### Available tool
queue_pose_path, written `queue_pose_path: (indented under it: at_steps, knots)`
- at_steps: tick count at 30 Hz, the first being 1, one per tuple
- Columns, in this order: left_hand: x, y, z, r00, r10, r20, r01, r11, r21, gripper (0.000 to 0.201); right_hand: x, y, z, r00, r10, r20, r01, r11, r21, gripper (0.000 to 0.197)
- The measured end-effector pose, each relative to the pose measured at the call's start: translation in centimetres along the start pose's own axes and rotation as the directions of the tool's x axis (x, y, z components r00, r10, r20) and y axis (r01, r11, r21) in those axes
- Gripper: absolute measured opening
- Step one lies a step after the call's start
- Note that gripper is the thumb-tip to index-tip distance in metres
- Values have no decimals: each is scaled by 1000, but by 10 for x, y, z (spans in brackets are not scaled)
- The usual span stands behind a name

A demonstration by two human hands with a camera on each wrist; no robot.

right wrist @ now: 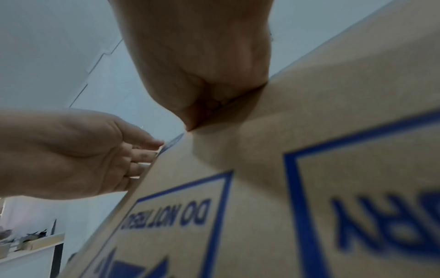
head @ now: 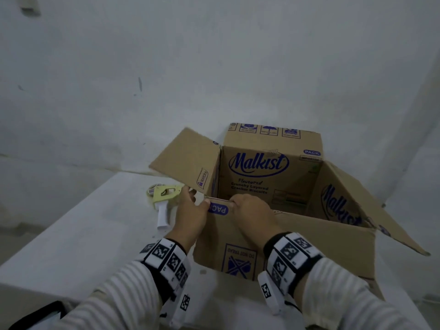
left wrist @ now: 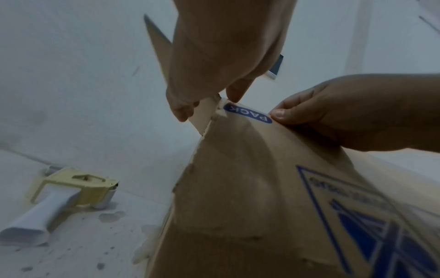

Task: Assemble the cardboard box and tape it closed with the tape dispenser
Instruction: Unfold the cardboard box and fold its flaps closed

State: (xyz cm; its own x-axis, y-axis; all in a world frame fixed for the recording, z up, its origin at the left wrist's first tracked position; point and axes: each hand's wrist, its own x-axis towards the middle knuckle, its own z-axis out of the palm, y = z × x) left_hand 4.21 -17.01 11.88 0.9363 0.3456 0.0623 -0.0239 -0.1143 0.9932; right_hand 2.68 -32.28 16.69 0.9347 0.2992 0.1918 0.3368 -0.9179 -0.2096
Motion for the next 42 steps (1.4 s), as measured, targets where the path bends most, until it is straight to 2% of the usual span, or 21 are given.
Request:
queue_pose_path:
  at_steps: [4,7,9,10,11,12,13,15,17,21,24,28,32,36,42]
  knots:
    - [-5,14,4,979,204,11,-204,975,82,47,-1,2,-4,998,56,-40,-49,985,164,29]
    - [-10,32,8,961,273,43,-276,938,208,35,-3,5,-10,981,147,-129,-78,899,431,38]
    - [-14,42,11,949,302,96,-316,885,342,29,-6,5,-15,941,204,-269,-1,799,601,52]
    - [-15,45,13,939,320,125,-343,853,393,28,-6,5,-18,907,215,-363,57,790,610,57]
    - [-16,46,13,925,347,154,-379,816,436,30,-6,6,-21,877,206,-435,92,816,571,60]
    - [-16,46,14,908,377,184,-418,778,469,31,-6,8,-25,871,183,-457,90,853,514,59]
    - [-16,44,14,893,399,208,-448,747,491,31,-5,9,-28,896,155,-415,50,895,442,55]
    - [-16,38,15,875,426,229,-481,720,500,29,-4,13,-28,964,109,-243,-45,966,256,39]
    - [-16,35,14,868,432,246,-495,703,511,27,-4,19,-21,988,104,-113,-87,986,139,33]
    - [-15,31,14,863,423,275,-501,652,569,25,-9,22,-12,993,92,-74,-82,989,125,34]
    - [-18,32,21,865,396,307,-492,548,676,25,-11,25,-13,994,91,-60,-83,988,131,35]
    - [-33,38,46,861,349,370,-503,482,717,27,-27,40,-18,992,100,-74,-92,990,109,37]
    - [-54,50,81,852,318,416,-523,495,694,37,-57,73,-33,973,207,-101,-198,976,93,38]
    - [-70,58,124,837,246,489,-547,422,723,56,-90,117,-48,941,301,-153,-294,953,70,38]
    - [-107,65,186,734,235,637,-676,340,653,55,-129,164,-58,847,435,-305,-399,900,175,31]
